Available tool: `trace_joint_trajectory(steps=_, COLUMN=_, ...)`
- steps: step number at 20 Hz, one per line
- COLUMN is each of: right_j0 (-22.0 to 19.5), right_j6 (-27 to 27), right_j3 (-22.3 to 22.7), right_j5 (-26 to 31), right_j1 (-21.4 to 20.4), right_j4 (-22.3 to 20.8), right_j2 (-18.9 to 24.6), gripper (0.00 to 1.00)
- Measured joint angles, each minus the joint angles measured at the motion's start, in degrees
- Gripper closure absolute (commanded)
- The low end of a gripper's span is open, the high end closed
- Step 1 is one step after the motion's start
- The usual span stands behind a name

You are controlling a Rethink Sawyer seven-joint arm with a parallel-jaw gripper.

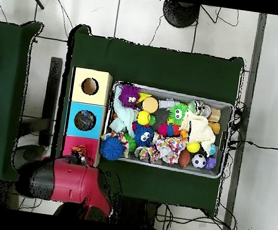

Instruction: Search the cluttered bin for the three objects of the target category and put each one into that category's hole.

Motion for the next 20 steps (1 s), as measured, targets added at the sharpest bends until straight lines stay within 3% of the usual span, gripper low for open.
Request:
trace_joint_trajectory(steps=7, right_j0=-1.1, right_j6=0.0, right_j3=0.0, right_j5=0.0, right_j1=-0.4, right_j4=1.2, right_j2=0.6, gripper=0.0)
trace_joint_trajectory(steps=8, right_j0=-1.7, right_j6=0.0, right_j3=0.0, right_j5=0.0, right_j1=-0.6, right_j4=1.8, right_j2=1.0, gripper=1.0)
trace_joint_trajectory(steps=14, right_j0=-2.9, right_j6=0.0, right_j3=0.1, right_j5=-0.1, right_j1=-1.3, right_j4=3.3, right_j2=2.1, gripper=1.0)
trace_joint_trajectory(steps=20, right_j0=-6.3, right_j6=0.0, right_j3=1.0, right_j5=-2.0, right_j1=-2.6, right_j4=6.7, right_j2=5.9, gripper=1.0)
